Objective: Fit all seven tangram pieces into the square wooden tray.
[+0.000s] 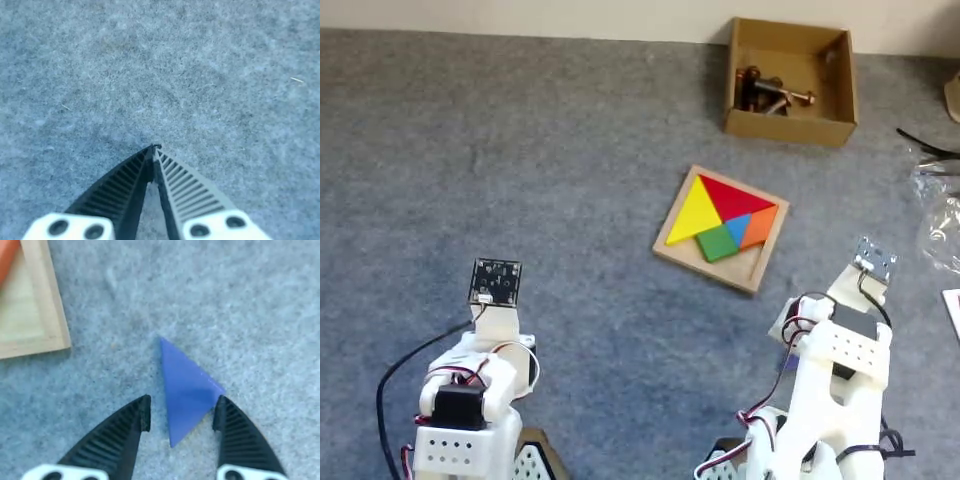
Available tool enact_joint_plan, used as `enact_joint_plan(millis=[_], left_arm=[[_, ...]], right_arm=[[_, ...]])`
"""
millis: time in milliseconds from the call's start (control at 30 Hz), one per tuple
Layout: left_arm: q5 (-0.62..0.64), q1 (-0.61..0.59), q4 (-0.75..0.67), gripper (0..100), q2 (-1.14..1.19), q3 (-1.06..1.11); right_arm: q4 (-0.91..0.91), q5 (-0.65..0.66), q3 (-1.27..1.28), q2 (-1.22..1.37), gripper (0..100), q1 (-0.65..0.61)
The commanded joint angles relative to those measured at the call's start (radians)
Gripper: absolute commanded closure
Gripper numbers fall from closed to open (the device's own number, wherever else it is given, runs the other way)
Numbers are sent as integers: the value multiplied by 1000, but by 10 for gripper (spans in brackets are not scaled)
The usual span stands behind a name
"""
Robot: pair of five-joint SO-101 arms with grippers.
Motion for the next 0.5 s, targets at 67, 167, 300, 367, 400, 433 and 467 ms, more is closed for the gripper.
enact_joint_plan(millis=[67, 167, 300, 367, 400, 433, 467], left_arm=[[8, 16, -3, 995, -7, 19], [8, 16, -3, 995, -7, 19], [8, 16, -3, 995, -7, 19], [8, 16, -3, 995, -7, 19], [8, 16, -3, 995, -7, 19], [8, 16, -3, 995, -7, 19], [8, 16, -3, 995, -7, 19]], right_arm=[[-22, -5, 7, 18, 762, 15], [-56, -5, 5, 84, 762, 16], [-61, 11, 1, 191, 762, 39], [-62, 32, -27, 223, 762, 41], [-62, 31, -39, 231, 762, 41], [-62, 31, -44, 232, 762, 41], [-62, 31, -45, 232, 762, 39]])
